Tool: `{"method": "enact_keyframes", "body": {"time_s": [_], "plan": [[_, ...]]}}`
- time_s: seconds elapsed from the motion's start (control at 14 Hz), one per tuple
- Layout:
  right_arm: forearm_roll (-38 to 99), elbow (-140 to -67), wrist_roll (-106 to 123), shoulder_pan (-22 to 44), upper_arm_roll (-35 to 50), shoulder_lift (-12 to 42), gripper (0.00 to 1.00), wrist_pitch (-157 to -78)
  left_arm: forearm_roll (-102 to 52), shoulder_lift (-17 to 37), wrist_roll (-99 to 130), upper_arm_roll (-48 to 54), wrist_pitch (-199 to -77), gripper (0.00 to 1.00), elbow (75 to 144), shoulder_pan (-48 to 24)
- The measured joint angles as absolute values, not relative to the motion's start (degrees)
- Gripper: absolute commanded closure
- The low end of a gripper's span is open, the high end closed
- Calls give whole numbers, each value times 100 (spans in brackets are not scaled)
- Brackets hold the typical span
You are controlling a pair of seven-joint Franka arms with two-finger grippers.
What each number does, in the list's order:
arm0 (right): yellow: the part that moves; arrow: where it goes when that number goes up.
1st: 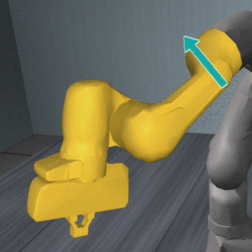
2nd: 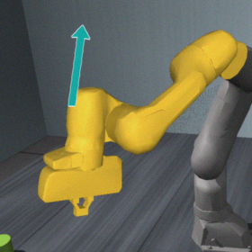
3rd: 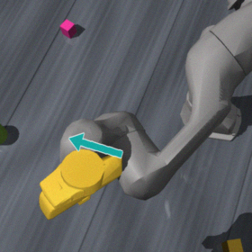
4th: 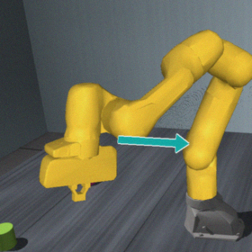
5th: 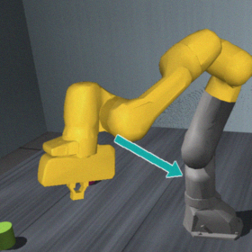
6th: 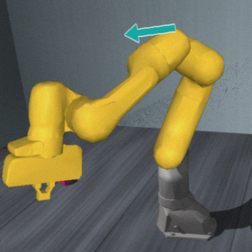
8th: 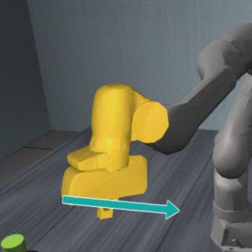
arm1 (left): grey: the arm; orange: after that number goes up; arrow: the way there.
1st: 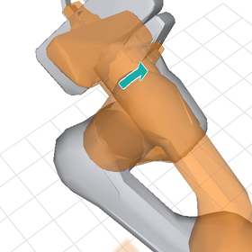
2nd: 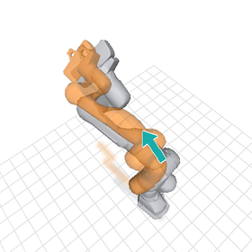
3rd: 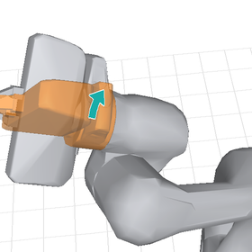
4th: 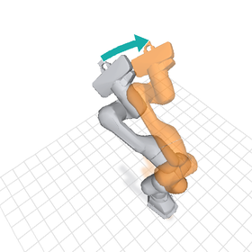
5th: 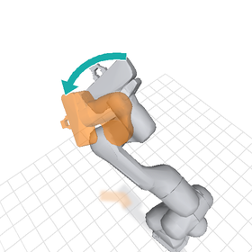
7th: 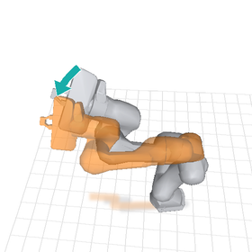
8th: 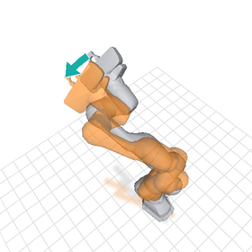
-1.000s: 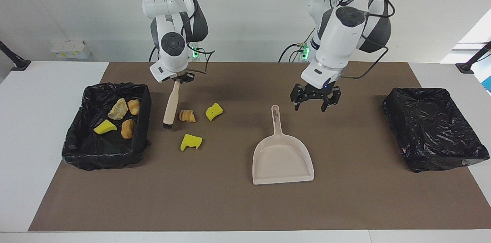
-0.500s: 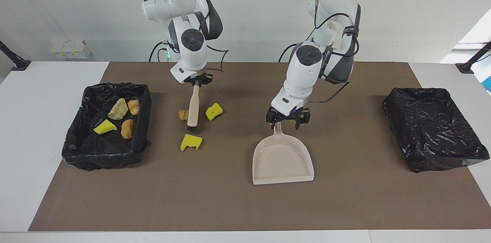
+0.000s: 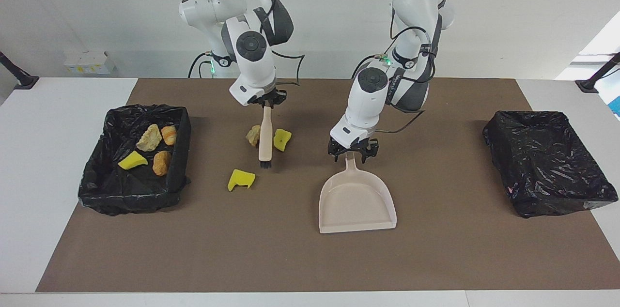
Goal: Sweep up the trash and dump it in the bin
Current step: 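Grasp the dustpan handle with the left gripper while the right gripper positions the brush, then lower the dustpan beside the pieces while the right gripper sweeps toward it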
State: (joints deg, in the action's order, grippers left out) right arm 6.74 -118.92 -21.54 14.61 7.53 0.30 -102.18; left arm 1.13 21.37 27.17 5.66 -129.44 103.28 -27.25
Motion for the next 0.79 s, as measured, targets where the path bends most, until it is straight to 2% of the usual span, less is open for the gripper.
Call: {"method": "enact_keyframes", "body": {"time_s": [0.07, 0.21, 0.43, 0.64, 0.79], "plan": [[640, -11838, -1979, 1297, 728, 30, 100, -10129, 147, 2135, 2683, 554, -12958, 89, 10325, -2725], [206, -11833, -1762, 1069, 695, 41, 100, -10161, 374, 2128, 2453, 513, -12984, 100, 10297, -2721], [-620, -11852, -1237, 895, 693, 139, 100, -10674, 775, 2112, 1886, 480, -12975, 100, 10288, -2707], [-1408, -11842, -626, 735, 694, 616, 100, -11601, 869, 1929, 170, 426, -12624, 100, 10256, -2478], [-1642, -11789, 107, 670, 693, 966, 100, -11814, 871, 1714, -1159, 411, -12107, 100, 10247, -2266]]}}
